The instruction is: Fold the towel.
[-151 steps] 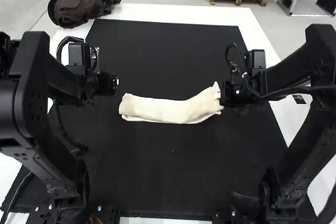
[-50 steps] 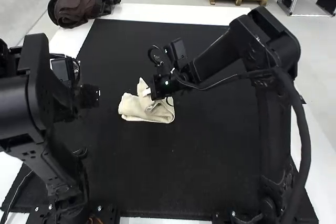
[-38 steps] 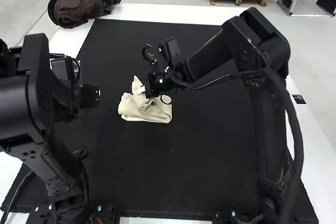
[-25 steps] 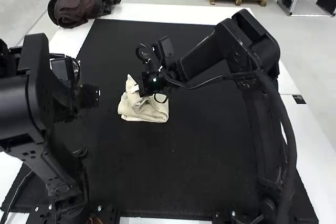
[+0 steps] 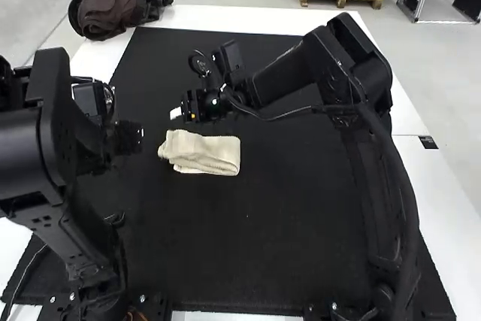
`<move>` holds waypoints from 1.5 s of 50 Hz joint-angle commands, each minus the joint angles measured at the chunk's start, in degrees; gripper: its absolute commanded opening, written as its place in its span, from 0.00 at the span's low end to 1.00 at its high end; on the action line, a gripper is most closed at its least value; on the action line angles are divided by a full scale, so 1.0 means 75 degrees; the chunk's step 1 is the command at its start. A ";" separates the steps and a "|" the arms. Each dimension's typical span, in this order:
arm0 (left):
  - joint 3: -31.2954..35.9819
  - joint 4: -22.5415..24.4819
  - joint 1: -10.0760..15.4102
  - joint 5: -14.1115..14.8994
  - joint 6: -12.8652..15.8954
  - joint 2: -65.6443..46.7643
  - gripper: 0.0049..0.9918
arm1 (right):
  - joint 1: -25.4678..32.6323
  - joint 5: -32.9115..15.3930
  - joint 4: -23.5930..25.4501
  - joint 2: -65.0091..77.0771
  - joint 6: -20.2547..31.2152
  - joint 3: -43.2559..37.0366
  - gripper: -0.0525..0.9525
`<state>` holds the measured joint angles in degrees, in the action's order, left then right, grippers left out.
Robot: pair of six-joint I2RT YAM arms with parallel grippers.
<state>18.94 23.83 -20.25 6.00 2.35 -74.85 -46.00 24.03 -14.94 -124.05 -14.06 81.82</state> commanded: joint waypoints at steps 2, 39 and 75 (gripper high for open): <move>0.0006 0.0056 -0.0030 0.0067 0.0062 -0.0087 0.98 | 0.0110 0.0018 -0.0012 0.0532 -0.0023 0.0153 0.85; 0.0006 0.0056 -0.0030 0.0067 0.0062 -0.0087 0.98 | 0.0344 0.0557 -0.1418 0.0602 -0.0152 -0.1874 0.03; 0.0135 -0.0096 -0.0019 0.0067 0.0003 -0.0028 0.98 | 0.0297 0.0628 -0.2731 -0.1167 0.0035 -0.2191 0.03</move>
<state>18.94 22.96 -20.25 6.00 2.33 -74.85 -43.11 28.36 -34.70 -131.09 -14.52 66.67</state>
